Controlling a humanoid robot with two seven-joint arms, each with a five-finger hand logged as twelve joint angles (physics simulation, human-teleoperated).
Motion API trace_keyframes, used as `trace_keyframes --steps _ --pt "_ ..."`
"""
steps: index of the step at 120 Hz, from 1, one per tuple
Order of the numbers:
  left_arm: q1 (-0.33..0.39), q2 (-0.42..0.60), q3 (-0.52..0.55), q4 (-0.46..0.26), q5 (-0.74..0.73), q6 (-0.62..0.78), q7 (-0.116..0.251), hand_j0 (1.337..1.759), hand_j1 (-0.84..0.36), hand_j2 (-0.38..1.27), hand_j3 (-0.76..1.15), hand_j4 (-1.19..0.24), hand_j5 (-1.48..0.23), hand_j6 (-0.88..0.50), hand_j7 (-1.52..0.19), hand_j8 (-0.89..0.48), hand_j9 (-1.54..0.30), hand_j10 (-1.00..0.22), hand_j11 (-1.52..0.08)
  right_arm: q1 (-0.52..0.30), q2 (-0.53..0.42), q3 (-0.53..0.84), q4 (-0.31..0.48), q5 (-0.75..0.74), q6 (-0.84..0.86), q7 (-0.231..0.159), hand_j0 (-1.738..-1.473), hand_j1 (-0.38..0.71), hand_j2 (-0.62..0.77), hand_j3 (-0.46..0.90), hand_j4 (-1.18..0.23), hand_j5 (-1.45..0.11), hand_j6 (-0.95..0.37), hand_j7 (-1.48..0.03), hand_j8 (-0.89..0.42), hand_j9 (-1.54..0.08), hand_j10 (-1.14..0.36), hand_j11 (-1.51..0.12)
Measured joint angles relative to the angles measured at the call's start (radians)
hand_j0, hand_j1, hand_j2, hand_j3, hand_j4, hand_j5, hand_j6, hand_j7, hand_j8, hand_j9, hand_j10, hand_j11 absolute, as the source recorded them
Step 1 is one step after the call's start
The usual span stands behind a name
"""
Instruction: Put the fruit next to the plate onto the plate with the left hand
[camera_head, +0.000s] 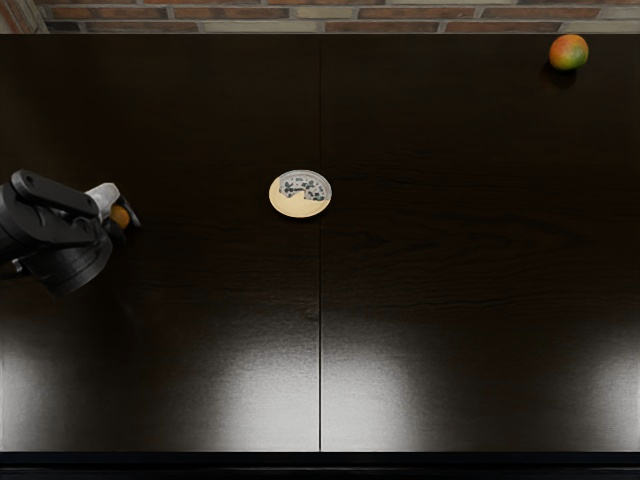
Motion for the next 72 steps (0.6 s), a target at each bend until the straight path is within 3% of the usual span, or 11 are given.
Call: trace_keyframes --steps 7,19,32,44,57,72 --pt "-0.010 0.009 -0.002 0.000 0.002 -0.003 -0.004 1.647 -0.48 0.05 0.54 -0.90 -0.81 -0.26 -1.19 -0.36 -1.22 -0.51 -1.15 0.000 0.000 0.000 0.000 0.000 0.000 0.000 -1.658 -0.33 0.00 0.00 -0.01 -0.02 -0.01 -0.02 -0.01 -0.02 -0.01 -0.02" --pt "-0.038 0.017 -0.009 -0.001 0.002 -0.007 -0.007 1.642 -0.48 0.07 0.33 -0.90 -0.87 -0.31 -1.11 -0.42 -1.15 -0.53 -1.11 0.000 0.000 0.000 0.000 0.000 0.000 0.000 -1.658 -0.33 0.00 0.00 -0.01 -0.02 -0.01 -0.02 -0.01 -0.02 -0.01 -0.02" --pt "-0.093 0.016 -0.053 -0.001 0.005 -0.009 -0.010 1.643 -0.49 0.10 0.19 -0.89 -0.90 -0.35 -1.06 -0.44 -1.09 -0.55 -1.07 0.000 0.000 0.000 0.000 0.000 0.000 0.000 -1.658 -0.33 0.00 0.00 -0.01 -0.02 -0.01 -0.02 -0.01 -0.02 -0.01 -0.02" --pt "-0.107 -0.003 -0.160 0.011 0.009 -0.017 -0.011 1.641 -0.51 0.14 0.12 -0.88 -0.90 -0.37 -1.01 -0.45 -1.06 -0.55 -1.06 0.000 0.000 0.000 0.000 0.000 0.000 0.000 -1.658 -0.33 0.00 0.00 -0.01 -0.02 -0.01 -0.02 -0.01 -0.02 -0.01 -0.02" --pt "-0.159 -0.036 -0.262 0.026 0.008 -0.177 -0.011 1.636 -0.54 0.17 0.07 -0.82 -1.00 -0.32 -1.07 -0.42 -1.10 -0.52 -1.12 0.000 0.000 0.000 0.000 0.000 0.000 0.000 -1.658 -0.33 0.00 0.00 -0.01 -0.02 -0.01 -0.02 -0.01 -0.02 -0.01 -0.02" --pt "-0.163 -0.075 -0.340 0.033 0.010 -0.301 -0.008 1.633 -0.57 0.20 0.04 -0.78 -1.09 -0.28 -1.12 -0.39 -1.13 -0.50 -1.16 0.000 0.000 0.000 0.000 0.000 0.000 0.000 -1.658 -0.33 0.00 0.00 -0.01 -0.02 -0.01 -0.02 -0.01 -0.02 -0.01 -0.02"
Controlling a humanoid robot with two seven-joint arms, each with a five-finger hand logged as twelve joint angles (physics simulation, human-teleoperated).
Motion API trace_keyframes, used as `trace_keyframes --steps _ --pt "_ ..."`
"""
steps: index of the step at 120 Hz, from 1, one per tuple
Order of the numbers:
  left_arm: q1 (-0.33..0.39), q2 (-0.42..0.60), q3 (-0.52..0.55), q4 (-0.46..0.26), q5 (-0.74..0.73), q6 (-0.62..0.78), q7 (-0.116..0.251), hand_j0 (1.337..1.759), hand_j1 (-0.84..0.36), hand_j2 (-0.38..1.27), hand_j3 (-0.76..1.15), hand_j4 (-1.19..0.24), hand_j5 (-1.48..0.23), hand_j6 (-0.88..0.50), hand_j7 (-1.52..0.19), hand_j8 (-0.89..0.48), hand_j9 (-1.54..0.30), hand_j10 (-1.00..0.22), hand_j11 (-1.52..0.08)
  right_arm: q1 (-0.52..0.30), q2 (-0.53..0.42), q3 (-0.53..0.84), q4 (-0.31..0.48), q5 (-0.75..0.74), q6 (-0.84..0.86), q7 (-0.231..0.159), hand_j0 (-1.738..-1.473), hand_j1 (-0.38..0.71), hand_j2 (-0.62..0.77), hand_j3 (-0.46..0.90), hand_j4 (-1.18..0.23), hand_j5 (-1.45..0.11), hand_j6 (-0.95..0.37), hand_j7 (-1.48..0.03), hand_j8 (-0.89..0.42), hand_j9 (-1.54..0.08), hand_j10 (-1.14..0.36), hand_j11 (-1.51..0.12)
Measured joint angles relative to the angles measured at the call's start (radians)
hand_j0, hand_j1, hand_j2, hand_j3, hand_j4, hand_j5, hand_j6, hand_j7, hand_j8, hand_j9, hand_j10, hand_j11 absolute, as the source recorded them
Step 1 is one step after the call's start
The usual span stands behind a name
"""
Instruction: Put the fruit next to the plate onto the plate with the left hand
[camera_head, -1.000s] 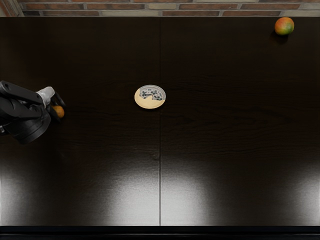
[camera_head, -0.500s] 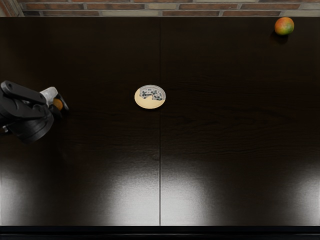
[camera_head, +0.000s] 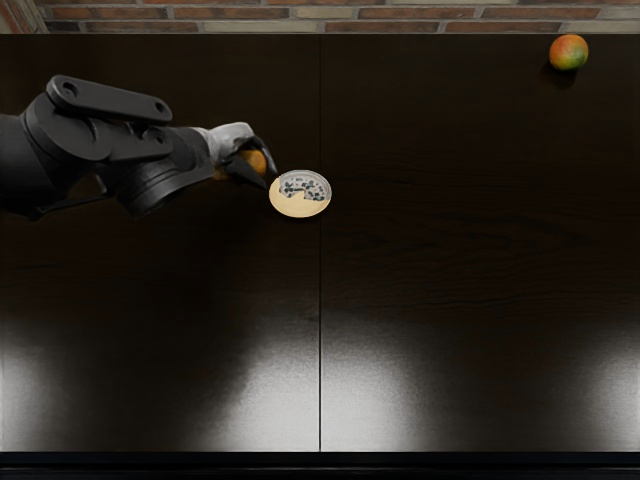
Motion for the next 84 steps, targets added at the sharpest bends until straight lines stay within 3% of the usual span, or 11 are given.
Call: trace_keyframes --steps 25,54,71,84 --pt "0.022 -0.104 -0.056 0.118 0.004 -0.043 0.001 1.630 -0.59 0.22 0.01 -0.74 -1.15 -0.24 -1.15 -0.36 -1.15 -0.47 -1.19 0.000 0.000 0.000 0.000 0.000 0.000 0.000 -1.658 -0.33 0.00 0.00 -0.01 -0.02 -0.01 -0.02 -0.01 -0.02 -0.01 -0.02" --pt "0.118 -0.174 -0.064 0.277 0.006 -0.045 0.002 1.631 -0.57 0.22 0.00 -0.74 -1.13 -0.26 -1.13 -0.37 -1.12 -0.47 -1.16 0.000 0.000 0.000 0.000 0.000 0.000 0.000 -1.658 -0.33 0.00 0.00 -0.01 -0.02 -0.01 -0.02 -0.01 -0.02 -0.01 -0.02" --pt "0.123 -0.174 -0.065 0.327 0.005 -0.037 -0.001 1.644 -0.36 0.15 0.00 -0.70 -0.84 -0.30 -0.85 -0.37 -0.84 -0.44 -0.86 0.000 0.000 0.000 0.000 0.000 0.000 0.000 -1.658 -0.33 0.00 0.00 -0.01 -0.02 -0.01 -0.02 -0.01 -0.02 -0.01 -0.02" --pt "0.123 -0.174 -0.066 0.338 0.005 -0.035 -0.002 1.650 -0.18 0.11 0.00 -0.53 -0.61 -0.25 -0.61 -0.30 -0.61 -0.34 -0.62 0.000 0.000 0.000 0.000 0.000 0.000 0.000 -1.658 -0.33 0.00 0.00 -0.01 -0.02 -0.01 -0.02 -0.01 -0.02 -0.01 -0.02"
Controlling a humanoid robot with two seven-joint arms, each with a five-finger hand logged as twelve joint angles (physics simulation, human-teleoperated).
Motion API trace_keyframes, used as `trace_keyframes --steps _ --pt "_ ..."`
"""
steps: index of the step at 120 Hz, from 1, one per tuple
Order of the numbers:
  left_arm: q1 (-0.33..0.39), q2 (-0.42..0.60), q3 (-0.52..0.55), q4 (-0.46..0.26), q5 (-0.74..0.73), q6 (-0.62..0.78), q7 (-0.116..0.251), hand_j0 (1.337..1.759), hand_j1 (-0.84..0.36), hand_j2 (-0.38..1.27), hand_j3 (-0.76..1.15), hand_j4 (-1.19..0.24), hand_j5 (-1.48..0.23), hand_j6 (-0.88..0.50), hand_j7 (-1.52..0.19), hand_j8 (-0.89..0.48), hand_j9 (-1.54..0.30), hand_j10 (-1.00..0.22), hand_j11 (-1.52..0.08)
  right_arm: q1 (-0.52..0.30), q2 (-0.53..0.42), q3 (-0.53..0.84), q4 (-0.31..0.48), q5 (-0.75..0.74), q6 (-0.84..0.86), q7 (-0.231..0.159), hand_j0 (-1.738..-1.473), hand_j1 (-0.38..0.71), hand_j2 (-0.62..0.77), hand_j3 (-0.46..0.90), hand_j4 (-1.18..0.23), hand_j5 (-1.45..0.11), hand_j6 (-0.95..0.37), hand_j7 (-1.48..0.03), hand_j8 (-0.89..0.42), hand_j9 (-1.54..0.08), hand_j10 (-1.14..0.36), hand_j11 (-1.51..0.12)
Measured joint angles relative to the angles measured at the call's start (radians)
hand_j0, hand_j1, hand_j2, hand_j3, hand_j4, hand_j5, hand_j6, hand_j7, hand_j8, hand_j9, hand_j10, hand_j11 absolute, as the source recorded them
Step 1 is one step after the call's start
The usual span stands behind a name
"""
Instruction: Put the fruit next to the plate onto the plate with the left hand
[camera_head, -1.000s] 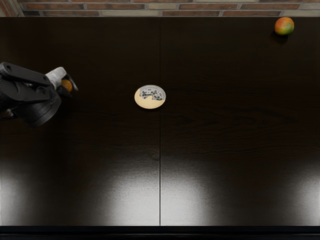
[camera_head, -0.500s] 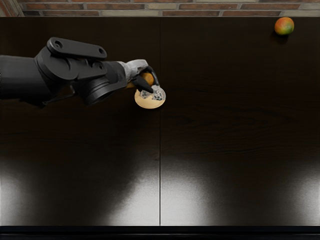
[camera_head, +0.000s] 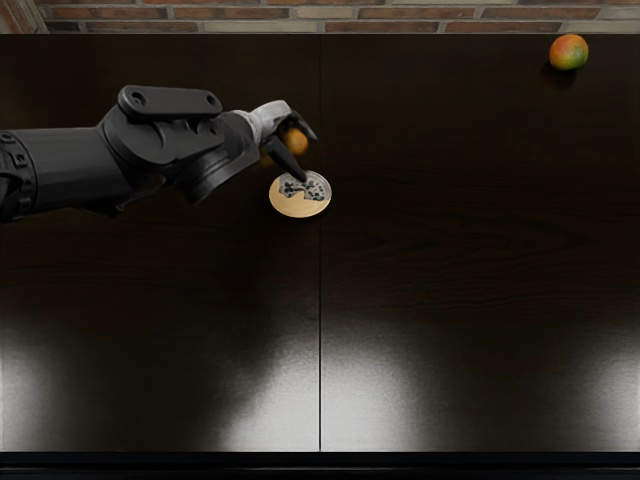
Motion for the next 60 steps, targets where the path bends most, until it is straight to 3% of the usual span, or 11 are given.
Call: trace_keyframes --steps 44,52,60 --pt "-0.014 0.001 -0.001 0.000 -0.001 -0.003 -0.001 1.657 0.11 0.04 0.00 -0.21 -0.26 -0.17 -0.26 -0.18 -0.26 -0.18 -0.27 0.000 0.000 0.000 0.000 0.000 0.000 0.000 -1.658 -0.33 0.00 0.00 -0.01 -0.02 -0.01 -0.02 -0.01 -0.02 -0.01 -0.02" --pt "-0.089 0.174 -0.001 -0.085 -0.005 -0.022 0.000 1.657 0.18 0.03 0.00 -0.16 -0.19 -0.12 -0.19 -0.13 -0.19 -0.13 -0.19 0.000 0.000 0.000 0.000 0.000 0.000 0.000 -1.658 -0.33 0.00 0.00 -0.01 -0.02 -0.01 -0.02 -0.01 -0.02 -0.01 -0.02" --pt "-0.194 0.377 0.010 -0.210 -0.007 -0.196 0.001 1.657 0.22 0.02 0.00 -0.11 -0.14 -0.09 -0.14 -0.10 -0.14 -0.10 -0.14 0.000 0.000 0.000 0.000 0.000 0.000 0.000 -1.658 -0.33 0.00 0.00 -0.01 -0.02 -0.01 -0.02 -0.01 -0.02 -0.01 -0.02"
